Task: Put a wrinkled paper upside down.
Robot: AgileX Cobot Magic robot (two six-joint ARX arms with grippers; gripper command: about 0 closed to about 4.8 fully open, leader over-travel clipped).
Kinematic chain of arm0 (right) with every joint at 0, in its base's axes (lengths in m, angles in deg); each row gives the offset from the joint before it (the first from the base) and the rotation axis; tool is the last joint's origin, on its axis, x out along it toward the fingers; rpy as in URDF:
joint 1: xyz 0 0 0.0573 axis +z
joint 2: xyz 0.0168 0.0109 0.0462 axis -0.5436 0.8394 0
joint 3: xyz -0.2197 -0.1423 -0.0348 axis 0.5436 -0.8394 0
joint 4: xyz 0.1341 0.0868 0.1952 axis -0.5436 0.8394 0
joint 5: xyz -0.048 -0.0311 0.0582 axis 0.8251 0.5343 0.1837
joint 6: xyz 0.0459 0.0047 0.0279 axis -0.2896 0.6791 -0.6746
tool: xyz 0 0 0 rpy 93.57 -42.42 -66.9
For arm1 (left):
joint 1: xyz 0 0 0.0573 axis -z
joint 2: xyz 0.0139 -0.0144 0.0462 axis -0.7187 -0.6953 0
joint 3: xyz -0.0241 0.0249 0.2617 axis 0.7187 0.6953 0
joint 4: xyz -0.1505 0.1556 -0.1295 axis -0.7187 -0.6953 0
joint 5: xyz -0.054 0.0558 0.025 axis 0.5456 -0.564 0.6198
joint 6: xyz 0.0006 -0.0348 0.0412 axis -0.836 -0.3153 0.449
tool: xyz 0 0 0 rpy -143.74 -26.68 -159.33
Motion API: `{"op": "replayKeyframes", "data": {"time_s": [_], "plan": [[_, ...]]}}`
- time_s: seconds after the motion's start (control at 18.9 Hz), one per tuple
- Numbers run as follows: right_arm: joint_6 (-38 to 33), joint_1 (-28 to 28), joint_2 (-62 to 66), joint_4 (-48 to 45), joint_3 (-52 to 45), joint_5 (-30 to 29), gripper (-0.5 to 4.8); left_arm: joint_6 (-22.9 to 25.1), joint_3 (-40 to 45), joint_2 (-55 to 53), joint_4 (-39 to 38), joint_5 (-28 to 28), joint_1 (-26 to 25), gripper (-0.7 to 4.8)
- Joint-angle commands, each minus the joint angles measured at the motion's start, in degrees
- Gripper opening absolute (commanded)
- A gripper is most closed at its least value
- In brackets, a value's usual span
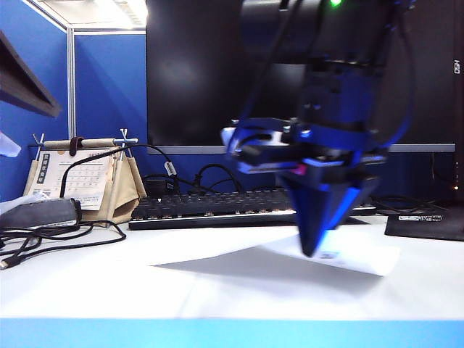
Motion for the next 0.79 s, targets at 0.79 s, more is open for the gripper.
{"op": "replayKeyframes", "data": {"time_s": [0.79], "plan": [[-1.42, -1.11, -27.52, -7.23, -5.64, -0.48, 1.9, 2.23, -7.13, 1.29, 6.05, -9.4, 0.0, 3.77]]}}
